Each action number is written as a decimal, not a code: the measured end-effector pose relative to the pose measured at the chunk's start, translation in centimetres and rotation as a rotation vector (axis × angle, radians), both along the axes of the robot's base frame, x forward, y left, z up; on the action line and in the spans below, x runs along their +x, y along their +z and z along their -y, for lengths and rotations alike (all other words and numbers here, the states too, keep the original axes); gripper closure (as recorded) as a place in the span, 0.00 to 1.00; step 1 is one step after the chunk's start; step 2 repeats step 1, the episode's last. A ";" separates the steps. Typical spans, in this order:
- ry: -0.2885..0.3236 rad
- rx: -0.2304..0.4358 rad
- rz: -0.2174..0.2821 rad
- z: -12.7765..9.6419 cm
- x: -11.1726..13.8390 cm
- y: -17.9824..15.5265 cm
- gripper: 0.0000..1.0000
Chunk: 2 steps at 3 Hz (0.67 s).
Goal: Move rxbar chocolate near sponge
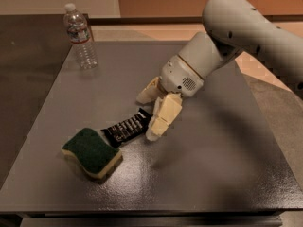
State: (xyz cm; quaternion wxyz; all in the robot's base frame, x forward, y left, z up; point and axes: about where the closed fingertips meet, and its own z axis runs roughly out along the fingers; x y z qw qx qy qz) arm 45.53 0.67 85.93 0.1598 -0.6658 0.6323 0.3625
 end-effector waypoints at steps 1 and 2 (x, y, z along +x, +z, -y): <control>0.000 0.000 0.000 0.0 0.0 0.0 0.00; 0.000 0.000 0.000 0.0 0.0 0.0 0.00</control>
Offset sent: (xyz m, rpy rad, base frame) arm 0.0000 0.0000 0.0000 0.0000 0.0000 0.0000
